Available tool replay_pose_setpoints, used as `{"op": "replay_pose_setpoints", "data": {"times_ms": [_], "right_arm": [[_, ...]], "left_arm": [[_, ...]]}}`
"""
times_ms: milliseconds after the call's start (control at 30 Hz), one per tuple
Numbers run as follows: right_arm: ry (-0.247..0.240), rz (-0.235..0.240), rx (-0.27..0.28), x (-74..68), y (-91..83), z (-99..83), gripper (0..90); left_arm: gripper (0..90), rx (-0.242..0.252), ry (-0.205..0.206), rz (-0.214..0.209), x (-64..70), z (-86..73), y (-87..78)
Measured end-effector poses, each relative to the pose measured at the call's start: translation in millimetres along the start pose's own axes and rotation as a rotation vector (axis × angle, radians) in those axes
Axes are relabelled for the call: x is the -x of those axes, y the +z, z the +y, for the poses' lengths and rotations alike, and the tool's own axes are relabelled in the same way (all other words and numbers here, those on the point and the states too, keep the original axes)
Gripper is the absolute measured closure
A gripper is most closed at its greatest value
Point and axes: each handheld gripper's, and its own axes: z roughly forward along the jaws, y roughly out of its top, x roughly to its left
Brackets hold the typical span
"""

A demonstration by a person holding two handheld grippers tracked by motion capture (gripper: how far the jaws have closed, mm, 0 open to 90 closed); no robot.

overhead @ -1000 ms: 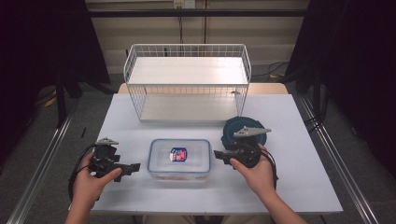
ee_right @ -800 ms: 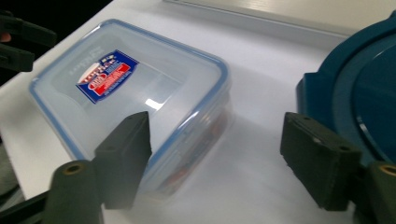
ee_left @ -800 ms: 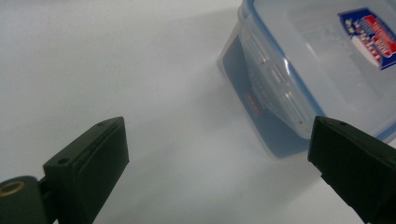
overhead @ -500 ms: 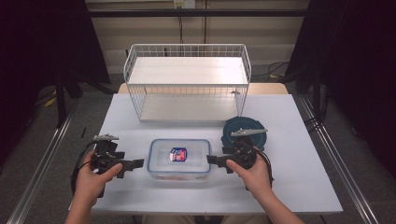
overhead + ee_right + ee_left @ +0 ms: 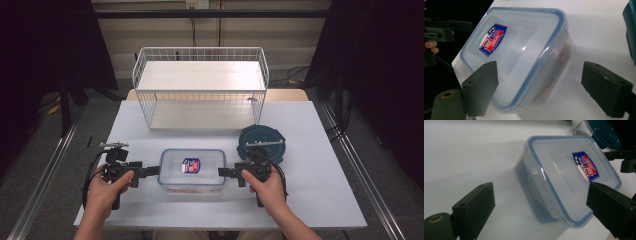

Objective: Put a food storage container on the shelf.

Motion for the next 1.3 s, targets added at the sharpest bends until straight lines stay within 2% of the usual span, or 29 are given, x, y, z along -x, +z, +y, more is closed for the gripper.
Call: {"op": "replay_pose_setpoints", "data": {"times_ms": [67,100,200,233,400,567,667,700,767,800,867,900,967,1033,1067,1100,1233,1267,1300], "right_arm": [[0.014,0.009,-0.006,1.2,2.1,-1.1,16.8],[0.019,0.016,-0.010,1.4,2.8,-1.5,18.5],[0.040,0.020,-0.006,4.6,5.3,-3.6,20.4],[0.044,0.026,-0.007,6.2,5.7,-4.2,24.1],[0.073,0.057,0.014,10.1,5.0,-5.9,34.0],[0.102,0.090,0.020,12.1,5.1,-8.0,39.1],[0.101,0.107,0.026,12.4,5.1,-9.4,41.1],[0.106,0.106,0.025,12.2,4.9,-9.7,41.3],[0.106,0.112,0.029,12.6,5.0,-10.9,41.8],[0.107,0.114,0.031,12.9,5.1,-11.2,41.9],[0.106,0.123,0.032,13.5,5.7,-11.5,43.2],[0.106,0.134,0.031,14.1,6.1,-11.6,44.0],[0.101,0.136,0.038,13.9,6.5,-12.2,43.7],[0.087,0.138,0.051,12.6,8.0,-13.1,43.4],[0.080,0.137,0.060,12.4,8.9,-13.7,42.5],[0.086,0.138,0.058,12.4,9.1,-13.8,42.4],[0.105,0.143,0.063,13.5,9.8,-14.7,42.1],[0.110,0.145,0.061,13.8,9.9,-14.9,42.0],[0.120,0.148,0.061,14.3,10.3,-15.0,41.8]], "left_arm": [[8.9,-0.008,-0.016,0.008,-0.7,0.2,2.5],[10.2,-0.014,-0.038,0.010,-1.8,0.3,3.3],[13.1,-0.025,-0.058,-0.017,-2.7,1.1,6.4],[13.2,-0.038,-0.049,-0.021,-3.6,1.6,8.6],[16.5,-0.070,-0.063,-0.035,-5.3,2.9,18.3],[21.7,-0.074,-0.084,-0.045,-6.8,4.3,24.3],[23.6,-0.078,-0.080,-0.057,-7.7,4.8,27.9],[24.1,-0.068,-0.096,-0.074,-7.2,5.1,29.0],[25.8,-0.063,-0.095,-0.083,-7.2,5.5,30.2],[26.3,-0.075,-0.081,-0.087,-8.0,5.4,30.1],[27.1,-0.073,-0.112,-0.110,-5.8,4.5,32.5],[27.5,-0.099,-0.113,-0.124,-6.4,4.6,32.5],[28.7,-0.108,-0.140,-0.144,-4.3,4.2,34.7],[28.4,-0.106,-0.138,-0.154,-5.8,3.6,36.2],[27.9,-0.099,-0.105,-0.145,-7.5,3.7,36.2],[27.3,-0.093,-0.098,-0.147,-7.7,3.4,36.5],[27.8,-0.085,-0.113,-0.167,-6.8,2.2,38.3],[27.6,-0.087,-0.097,-0.164,-7.9,2.3,38.9],[27.5,-0.087,-0.098,-0.169,-7.8,2.1,39.8]]}}
